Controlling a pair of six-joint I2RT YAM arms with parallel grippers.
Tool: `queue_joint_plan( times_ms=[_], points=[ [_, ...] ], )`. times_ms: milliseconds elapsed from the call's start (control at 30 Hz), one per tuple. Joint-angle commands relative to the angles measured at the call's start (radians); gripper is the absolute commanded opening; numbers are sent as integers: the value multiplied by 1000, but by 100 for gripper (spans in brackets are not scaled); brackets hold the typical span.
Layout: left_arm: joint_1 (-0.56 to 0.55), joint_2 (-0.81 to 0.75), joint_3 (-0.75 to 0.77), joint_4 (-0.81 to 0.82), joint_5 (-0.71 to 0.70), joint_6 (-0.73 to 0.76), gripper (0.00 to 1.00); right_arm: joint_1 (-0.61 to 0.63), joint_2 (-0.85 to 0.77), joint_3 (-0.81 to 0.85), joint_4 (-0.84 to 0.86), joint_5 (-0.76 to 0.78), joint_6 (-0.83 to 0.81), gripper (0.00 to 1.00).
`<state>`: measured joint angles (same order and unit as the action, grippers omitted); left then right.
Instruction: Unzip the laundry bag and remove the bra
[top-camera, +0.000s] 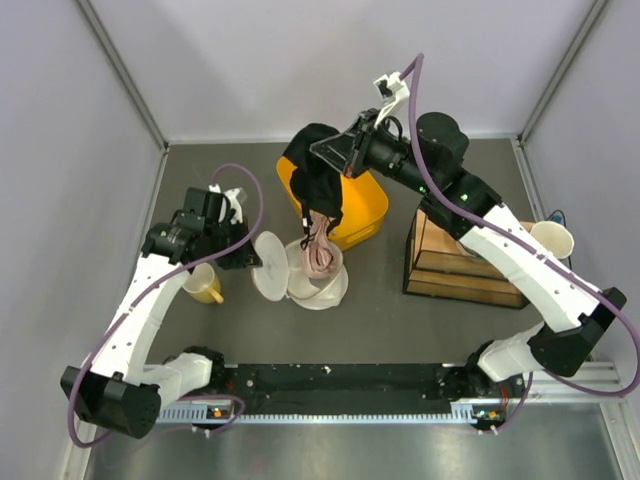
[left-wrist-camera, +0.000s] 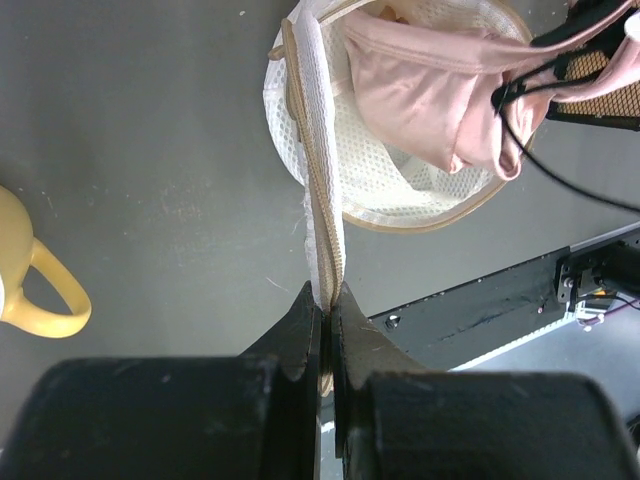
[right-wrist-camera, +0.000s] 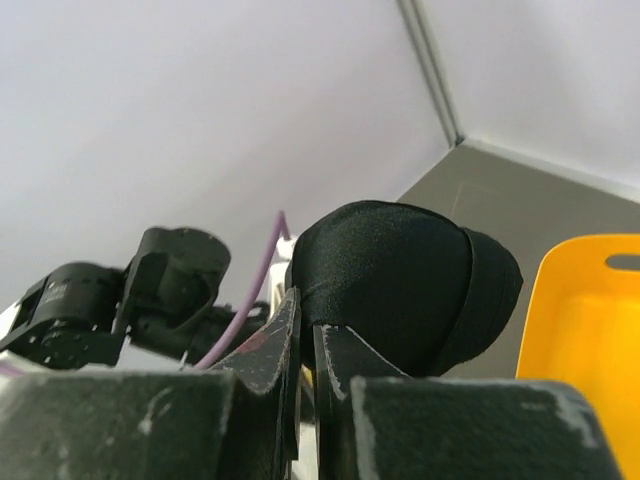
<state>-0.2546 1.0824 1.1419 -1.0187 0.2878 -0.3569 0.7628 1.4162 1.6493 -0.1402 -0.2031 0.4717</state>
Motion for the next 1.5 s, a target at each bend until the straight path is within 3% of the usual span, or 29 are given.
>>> queue_joint_plan(
  times_ms=[0,200,333,467,600,767,967,1133,1467],
  points=[
    [6,13,-2,60,16,1,0,21,-60,-22,83,-94,65,0],
    [5,22,1,60,10,4,0,133,-89,-22,39,-78,9,0],
    [5,11,9,52,1,10,0,119,-67,-121,8,30,-36,0],
    [6,-2,67,-1,-18,24,0,102,-8,-151,-38,-4,-18,0],
    [17,-24,169,-73,-79,47,0,119,-36,-39,-44,-9,-41,0],
    [20,-24,268,-113,-52,61,0,139,-80,82,-41,-32,-56,0],
    [21,-29,145,-46,-10,53,0,151,-111,37,24,-9,-45,0],
    [21,-36,61,11,44,33,0,150,27,-72,-22,5,-36,0],
    [21,-32,55,11,24,41,0,155,-3,141,-47,12,-110,0]
  ],
)
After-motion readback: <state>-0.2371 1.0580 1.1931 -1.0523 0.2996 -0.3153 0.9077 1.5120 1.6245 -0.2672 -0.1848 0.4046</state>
